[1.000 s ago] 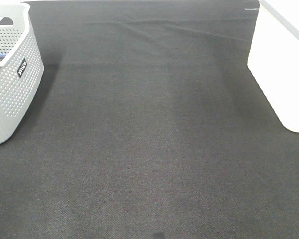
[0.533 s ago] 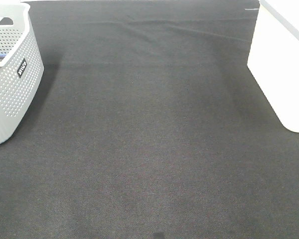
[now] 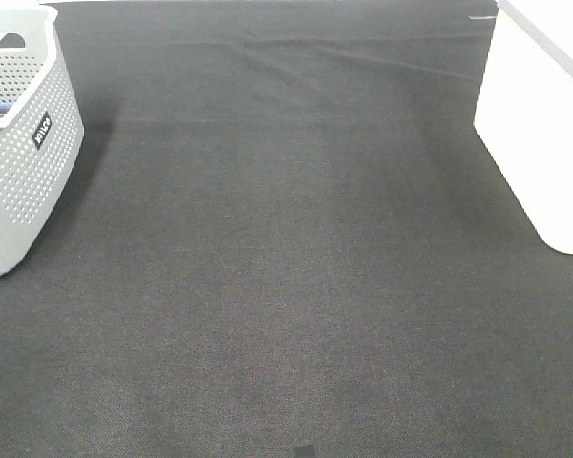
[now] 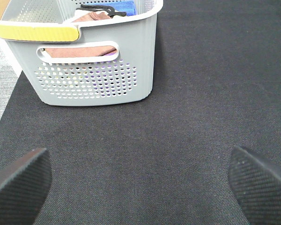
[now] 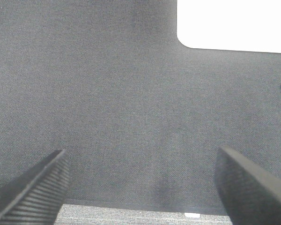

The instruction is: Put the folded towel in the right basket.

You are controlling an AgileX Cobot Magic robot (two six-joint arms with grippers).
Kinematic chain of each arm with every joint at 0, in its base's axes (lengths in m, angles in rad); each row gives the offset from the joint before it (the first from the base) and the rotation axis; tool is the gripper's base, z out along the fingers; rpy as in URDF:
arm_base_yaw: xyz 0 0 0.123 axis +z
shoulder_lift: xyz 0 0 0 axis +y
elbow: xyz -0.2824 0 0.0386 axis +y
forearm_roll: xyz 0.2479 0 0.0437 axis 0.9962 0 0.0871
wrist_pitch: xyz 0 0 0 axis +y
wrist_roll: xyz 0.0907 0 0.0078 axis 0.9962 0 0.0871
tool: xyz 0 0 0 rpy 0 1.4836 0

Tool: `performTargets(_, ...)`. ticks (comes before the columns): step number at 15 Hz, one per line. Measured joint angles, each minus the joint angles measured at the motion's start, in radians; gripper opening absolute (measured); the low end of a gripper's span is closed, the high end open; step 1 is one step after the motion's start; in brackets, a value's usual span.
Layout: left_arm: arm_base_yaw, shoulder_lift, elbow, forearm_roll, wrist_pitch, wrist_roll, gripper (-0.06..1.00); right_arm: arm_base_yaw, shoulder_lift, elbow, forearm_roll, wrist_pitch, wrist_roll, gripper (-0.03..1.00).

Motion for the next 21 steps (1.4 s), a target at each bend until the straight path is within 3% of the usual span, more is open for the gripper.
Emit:
performTargets(8, 0.0, 0.0, 0.0, 0.0, 0.0, 0.0, 0.97, -0.031, -0.012, 0.001, 0.0, 0.0, 0.0, 0.8)
performTargets(14, 0.0, 0.0, 0.0, 0.0, 0.0, 0.0, 0.97, -0.051, -0.214, 0.001, 0.005, -0.001, 0.0, 0.8)
performTargets(21, 0.0, 0.0, 0.0, 0.0, 0.0, 0.0, 0.97, -0.051, -0.235, 0.004, 0.005, -0.001, 0.0, 0.8)
